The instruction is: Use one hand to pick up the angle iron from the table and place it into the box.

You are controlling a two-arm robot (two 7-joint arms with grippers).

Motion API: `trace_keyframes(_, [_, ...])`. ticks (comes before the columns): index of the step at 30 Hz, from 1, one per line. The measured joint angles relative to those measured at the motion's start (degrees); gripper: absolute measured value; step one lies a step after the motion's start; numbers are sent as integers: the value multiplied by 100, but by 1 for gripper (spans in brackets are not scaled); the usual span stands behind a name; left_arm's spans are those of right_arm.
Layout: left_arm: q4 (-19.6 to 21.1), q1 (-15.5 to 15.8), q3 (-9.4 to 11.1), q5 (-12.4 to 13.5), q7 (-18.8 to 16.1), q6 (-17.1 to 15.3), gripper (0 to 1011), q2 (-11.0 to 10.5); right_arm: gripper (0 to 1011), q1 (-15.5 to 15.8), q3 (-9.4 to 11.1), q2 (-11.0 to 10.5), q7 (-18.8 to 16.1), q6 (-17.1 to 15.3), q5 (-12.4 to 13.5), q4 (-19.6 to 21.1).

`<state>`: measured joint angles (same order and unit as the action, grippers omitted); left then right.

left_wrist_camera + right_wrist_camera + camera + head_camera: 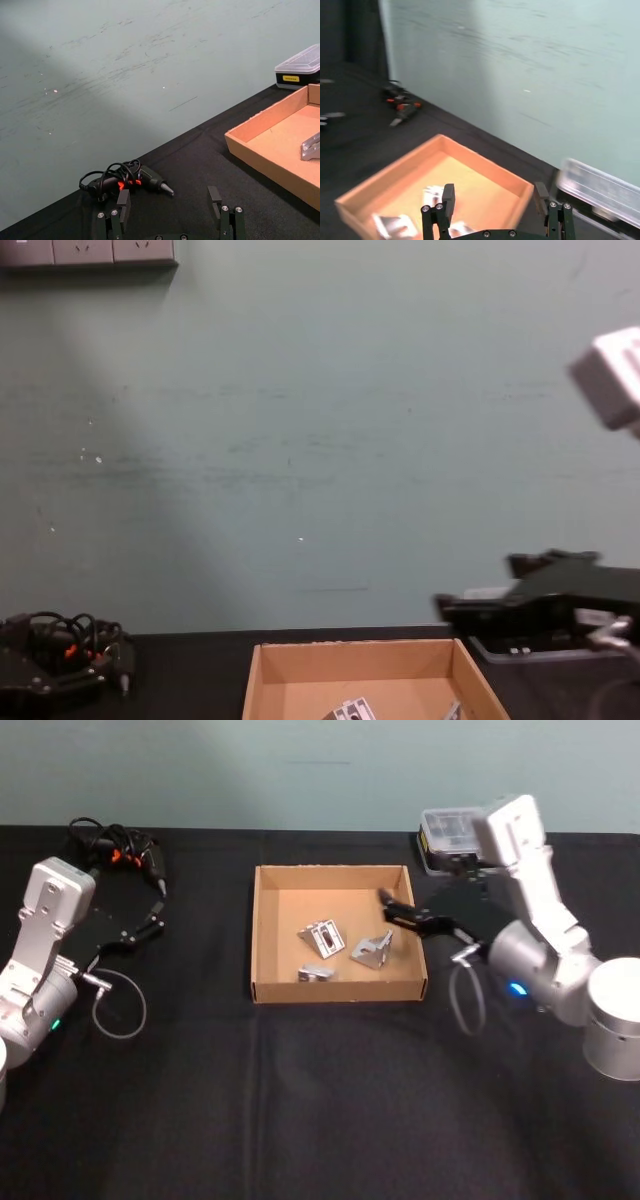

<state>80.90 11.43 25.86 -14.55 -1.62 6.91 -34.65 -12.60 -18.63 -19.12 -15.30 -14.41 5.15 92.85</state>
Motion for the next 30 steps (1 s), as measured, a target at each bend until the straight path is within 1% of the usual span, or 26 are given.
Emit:
trace_keyframes(1, [0,0,0,0,0,0,1000,0,1000,55,65,-19,39,-1,-6,38])
trace_keyframes(2, [0,0,0,0,0,0,1000,0,1000,156,184,-45,119,-11,-17,93])
trace_keyframes(3, [0,0,0,0,0,0,1000,0,1000,207,244,-60,167,-18,-22,117])
trace_keyframes(4, [0,0,0,0,0,0,1000,0,1000,311,352,-91,249,-33,-53,170])
trace_keyframes(8, [0,0,0,0,0,0,1000,0,1000,516,567,-152,429,-71,-155,248])
trace_keyframes(12, [0,0,0,0,0,0,1000,0,1000,690,749,-151,576,-144,-215,257])
trace_keyframes(15, [0,0,0,0,0,0,1000,0,1000,748,816,-135,630,-177,-247,241])
trace_keyframes(30, [0,0,0,0,0,0,1000,0,1000,706,765,-137,609,-164,-236,236])
